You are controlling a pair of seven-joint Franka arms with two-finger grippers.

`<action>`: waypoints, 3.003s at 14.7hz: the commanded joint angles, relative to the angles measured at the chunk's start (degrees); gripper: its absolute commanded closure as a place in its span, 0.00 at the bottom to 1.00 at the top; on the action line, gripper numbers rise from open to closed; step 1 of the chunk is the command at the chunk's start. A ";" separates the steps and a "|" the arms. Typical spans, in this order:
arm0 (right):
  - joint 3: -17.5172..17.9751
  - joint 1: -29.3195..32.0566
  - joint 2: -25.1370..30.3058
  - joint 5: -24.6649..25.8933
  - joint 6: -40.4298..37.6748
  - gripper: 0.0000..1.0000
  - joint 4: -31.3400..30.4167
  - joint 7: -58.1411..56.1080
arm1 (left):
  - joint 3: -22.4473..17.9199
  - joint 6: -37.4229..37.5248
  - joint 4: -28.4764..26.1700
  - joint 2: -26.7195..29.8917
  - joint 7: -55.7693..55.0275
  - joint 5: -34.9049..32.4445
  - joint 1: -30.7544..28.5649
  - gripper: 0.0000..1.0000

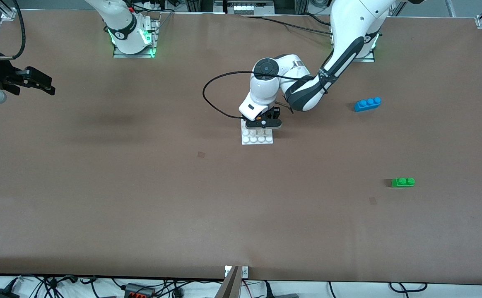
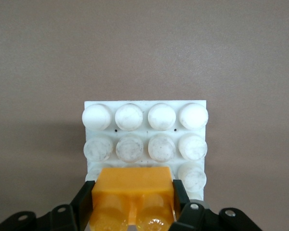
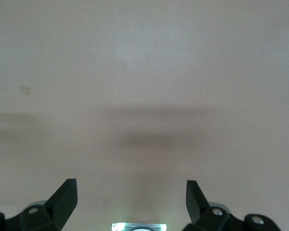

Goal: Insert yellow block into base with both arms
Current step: 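Press the yellow brick down onto the base studs with the left gripper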

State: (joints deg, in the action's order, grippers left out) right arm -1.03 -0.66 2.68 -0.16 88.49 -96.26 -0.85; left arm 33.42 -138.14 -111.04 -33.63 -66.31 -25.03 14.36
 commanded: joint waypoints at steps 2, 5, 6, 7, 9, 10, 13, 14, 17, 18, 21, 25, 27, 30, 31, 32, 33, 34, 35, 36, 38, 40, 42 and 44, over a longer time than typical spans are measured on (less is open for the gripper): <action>-0.03 -0.22 0.57 0.07 -0.07 0.00 0.02 0.06 | -0.99 -0.90 0.73 -0.82 -1.72 -2.04 1.29 0.39; -0.03 -0.13 0.48 0.07 0.01 0.00 0.02 0.06 | -1.52 -1.52 0.91 -1.35 -1.81 -3.61 1.55 0.39; -0.03 -0.22 0.48 0.07 0.01 0.00 0.02 0.06 | -1.60 -1.52 1.26 -1.70 -2.16 -5.10 1.55 0.39; -0.03 -0.13 0.48 -0.02 -0.07 0.00 0.02 0.06 | -1.61 -1.52 1.52 -2.05 -3.21 -5.81 1.55 0.39; -0.03 -0.13 0.48 0.07 -0.07 0.00 0.02 0.06 | -1.61 -1.52 1.61 -2.32 -4.36 -7.39 1.55 0.39; -0.03 -0.13 0.48 0.07 -0.07 0.00 0.02 0.06 | -1.61 -1.61 1.61 -2.32 -4.36 -7.40 1.55 0.39; -0.03 -0.13 0.48 0.07 -0.07 0.00 0.02 0.06 | -1.52 -1.61 1.70 -2.32 -6.37 -7.48 1.55 0.39; -0.03 -0.13 0.48 0.07 -0.07 0.00 0.02 0.06 | -1.43 -1.52 1.61 -2.14 -6.90 -7.49 1.55 0.41; -0.03 -0.22 0.48 0.07 0.01 0.00 -0.07 0.06 | -0.99 -1.43 1.52 -1.97 -8.22 -7.40 1.55 0.42; -0.03 -0.22 0.48 0.07 -0.07 0.00 0.02 0.06 | -0.90 -1.43 1.52 -1.97 -8.49 -7.40 1.55 0.42; -0.03 -0.22 0.57 0.07 -0.25 0.00 0.02 0.06 | -0.64 -1.43 1.52 -1.97 -8.84 -7.40 1.64 0.43; -0.03 -0.22 0.57 -0.02 -0.34 0.00 -0.07 0.14 | -0.55 -1.52 1.53 -1.88 -10.25 -7.49 1.81 0.43; -0.03 -0.22 0.57 0.07 -0.16 0.00 0.02 0.14 | -0.55 -1.52 1.35 -1.79 -10.25 -7.49 1.99 0.43; -0.03 -0.30 0.57 0.07 -0.16 0.00 0.02 0.14 | -0.55 -1.52 0.91 -1.70 -10.16 -7.49 1.99 0.43; -0.03 -0.30 0.57 0.07 -0.16 0.00 0.02 0.06 | -0.55 -1.52 0.91 -1.70 -10.16 -7.49 1.99 0.43; -0.03 -0.30 0.57 0.07 -0.25 0.00 0.02 0.06 | -0.55 -1.52 0.82 -1.44 -10.16 -7.57 1.90 0.43; -0.03 -0.30 0.57 0.07 -0.25 0.00 0.02 0.06 | -0.55 -1.87 0.21 -0.83 -10.25 -7.57 1.82 0.43; -0.03 -0.30 0.57 0.07 -0.25 0.00 0.02 0.14 | -0.55 -3.70 -0.58 -0.30 -10.42 -7.49 1.38 0.44; -0.03 -0.30 0.57 0.07 -0.25 0.00 0.02 0.06 | -0.55 -5.89 -2.15 0.14 -10.60 -7.49 1.11 0.44; -0.03 -0.30 0.57 0.07 -0.34 0.00 0.02 0.06 | -0.55 -6.70 -2.43 0.06 -10.60 -7.49 1.02 0.44; -0.03 -0.30 0.57 0.07 -0.34 0.00 0.02 0.06 | -0.64 -6.71 -2.52 0.14 -10.69 -7.49 1.02 0.44; -0.03 -0.30 0.57 0.07 -0.34 0.00 0.02 0.14 | -0.64 -6.71 -2.87 0.41 -10.51 -7.49 1.02 0.44; -0.03 -0.30 0.57 0.07 -0.34 0.00 0.02 0.06 | -0.81 -6.79 -2.87 0.41 -10.42 -7.66 1.11 0.44; -0.03 -0.30 0.57 0.07 -0.34 0.00 0.02 0.06 | -0.99 -6.79 -3.04 0.23 -10.51 -10.46 1.20 0.44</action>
State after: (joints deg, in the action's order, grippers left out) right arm -1.03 -0.73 2.69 -0.16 88.49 -96.26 -0.85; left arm 32.70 -143.77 -112.42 -34.30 -75.13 -31.95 15.61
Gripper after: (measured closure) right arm 0.000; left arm 0.308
